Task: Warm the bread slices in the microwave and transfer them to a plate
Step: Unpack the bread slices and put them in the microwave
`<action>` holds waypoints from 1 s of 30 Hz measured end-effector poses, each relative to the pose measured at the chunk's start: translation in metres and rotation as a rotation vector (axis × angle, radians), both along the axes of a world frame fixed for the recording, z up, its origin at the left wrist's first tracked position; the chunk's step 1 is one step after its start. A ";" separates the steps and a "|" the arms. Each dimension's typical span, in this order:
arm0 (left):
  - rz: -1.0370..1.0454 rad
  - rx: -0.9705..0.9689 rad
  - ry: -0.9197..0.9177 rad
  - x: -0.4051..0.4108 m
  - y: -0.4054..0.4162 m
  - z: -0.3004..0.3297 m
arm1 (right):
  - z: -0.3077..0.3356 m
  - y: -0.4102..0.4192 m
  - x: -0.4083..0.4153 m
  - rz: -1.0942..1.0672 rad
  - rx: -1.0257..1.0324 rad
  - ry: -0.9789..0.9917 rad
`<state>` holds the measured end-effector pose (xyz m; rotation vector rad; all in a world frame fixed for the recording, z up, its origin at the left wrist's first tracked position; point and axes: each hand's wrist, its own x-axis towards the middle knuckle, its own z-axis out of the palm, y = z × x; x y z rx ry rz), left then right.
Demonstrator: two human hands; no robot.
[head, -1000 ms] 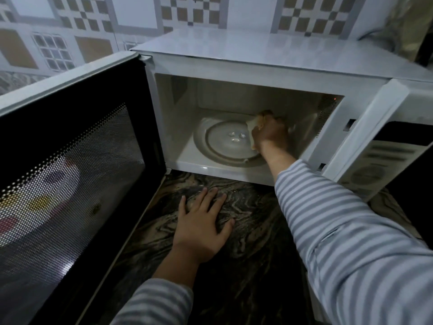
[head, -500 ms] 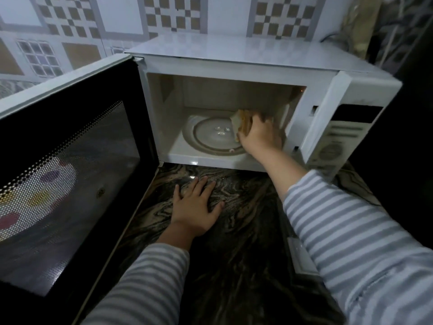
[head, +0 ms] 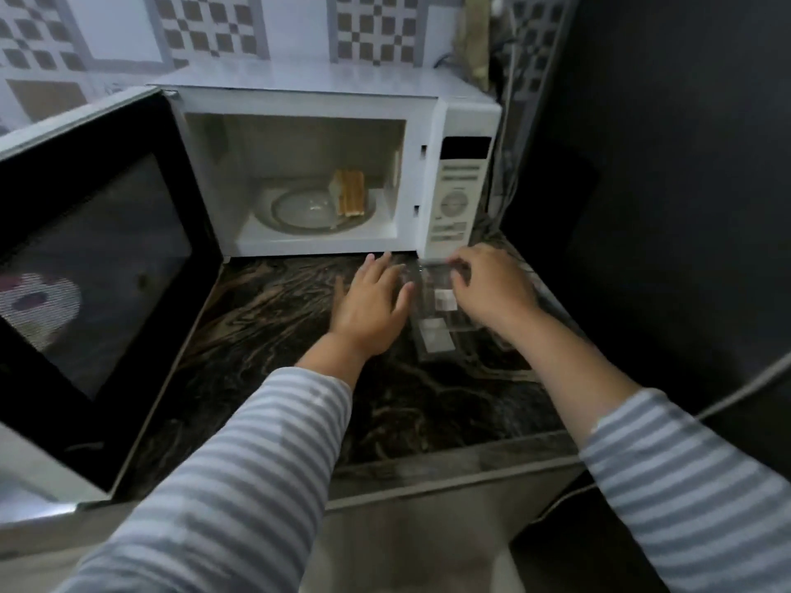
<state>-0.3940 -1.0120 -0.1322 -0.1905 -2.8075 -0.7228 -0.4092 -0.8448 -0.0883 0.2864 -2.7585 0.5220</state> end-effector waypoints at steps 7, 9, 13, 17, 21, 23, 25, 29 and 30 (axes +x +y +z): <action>-0.178 -0.111 0.100 0.018 0.082 -0.005 | -0.027 0.088 0.034 -0.060 0.019 -0.106; -0.204 -0.184 0.140 0.024 0.102 -0.009 | -0.041 0.104 0.036 -0.040 0.039 -0.143; -0.140 -0.320 0.112 0.033 0.134 -0.020 | -0.067 0.124 0.032 0.076 0.070 -0.122; -0.016 -0.420 0.062 0.032 0.155 -0.040 | -0.084 0.134 0.021 0.195 0.048 -0.036; 0.067 -0.394 0.022 0.028 0.165 -0.058 | -0.097 0.139 0.013 0.268 -0.002 0.045; 0.119 -0.341 0.009 0.027 0.168 -0.065 | -0.101 0.141 0.010 0.279 -0.039 0.059; 0.164 -0.283 0.015 0.024 0.170 -0.069 | -0.103 0.143 0.007 0.294 -0.077 0.077; 0.194 -0.242 0.052 0.021 0.172 -0.075 | -0.110 0.148 0.007 0.321 -0.116 0.132; 0.195 -0.234 0.061 0.020 0.172 -0.075 | -0.113 0.149 0.007 0.326 -0.124 0.146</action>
